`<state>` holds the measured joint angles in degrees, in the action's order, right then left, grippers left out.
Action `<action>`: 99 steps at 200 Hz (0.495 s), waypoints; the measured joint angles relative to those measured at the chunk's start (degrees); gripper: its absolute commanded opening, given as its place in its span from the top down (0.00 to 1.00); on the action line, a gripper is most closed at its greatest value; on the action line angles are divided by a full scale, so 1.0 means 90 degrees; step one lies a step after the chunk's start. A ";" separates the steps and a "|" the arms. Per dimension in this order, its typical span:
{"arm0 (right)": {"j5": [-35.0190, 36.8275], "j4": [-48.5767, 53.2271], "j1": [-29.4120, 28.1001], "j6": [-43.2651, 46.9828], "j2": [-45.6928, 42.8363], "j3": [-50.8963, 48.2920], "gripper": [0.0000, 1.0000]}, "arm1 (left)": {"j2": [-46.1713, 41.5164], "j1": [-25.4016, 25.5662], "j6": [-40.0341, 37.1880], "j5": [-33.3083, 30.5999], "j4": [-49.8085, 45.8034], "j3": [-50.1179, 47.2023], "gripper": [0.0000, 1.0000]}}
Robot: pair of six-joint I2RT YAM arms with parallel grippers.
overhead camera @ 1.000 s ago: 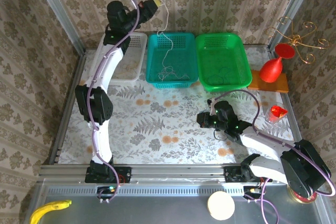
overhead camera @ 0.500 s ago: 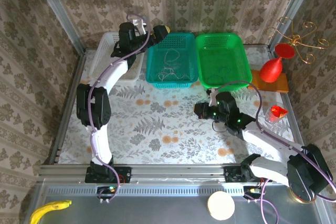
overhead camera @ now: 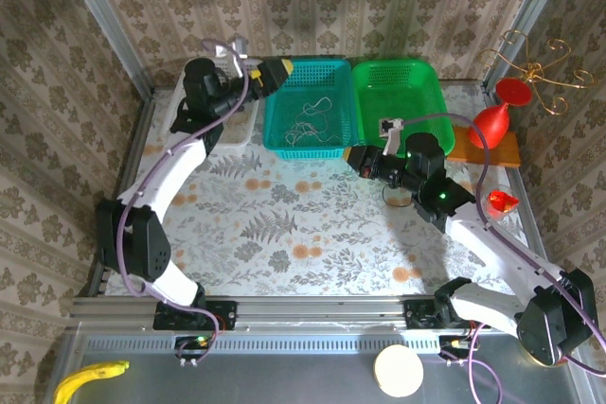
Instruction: Untangle the cables
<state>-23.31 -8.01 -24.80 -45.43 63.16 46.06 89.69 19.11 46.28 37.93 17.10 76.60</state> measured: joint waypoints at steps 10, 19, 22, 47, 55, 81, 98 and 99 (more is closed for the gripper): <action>-0.0112 -0.0114 0.0032 -0.0146 0.0080 0.0000 1.00 | -0.0202 0.0049 0.0027 0.0002 0.0041 -0.0413 0.00; -0.0197 -0.0240 0.0063 -0.0289 0.0148 -0.0007 1.00 | -0.0357 0.0119 0.0070 -0.0002 0.0107 -0.0804 0.00; -0.0226 -0.0277 0.0073 -0.0318 0.0163 -0.0012 1.00 | -0.0398 0.0138 0.0073 -0.0012 0.0129 -0.0920 0.00; -0.0464 -0.0692 0.0194 -0.0685 0.0204 -0.0168 1.00 | -0.0750 0.0481 0.0287 -0.0046 0.0512 -0.2028 0.00; -0.0512 -0.0809 0.0228 -0.0804 0.0206 -0.0223 1.00 | -0.0835 0.0648 0.0364 -0.0070 0.0699 -0.2382 0.02; -0.0651 -0.1122 0.0299 -0.1127 0.0267 -0.0321 1.00 | -0.0911 0.1336 0.0610 -0.0189 0.1292 -0.3203 0.14; -0.0653 -0.1239 0.0308 -0.1270 0.0333 -0.0323 1.00 | -0.0886 0.1790 0.0699 -0.0255 0.1627 -0.3480 0.24; -0.0653 -0.1239 0.0308 -0.1275 0.0335 -0.0323 1.00 | -0.0882 0.1829 0.0702 -0.0265 0.1654 -0.3495 0.24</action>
<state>-29.19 -19.16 -22.02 -56.90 66.17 43.16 81.76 35.57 52.60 35.55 31.99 45.15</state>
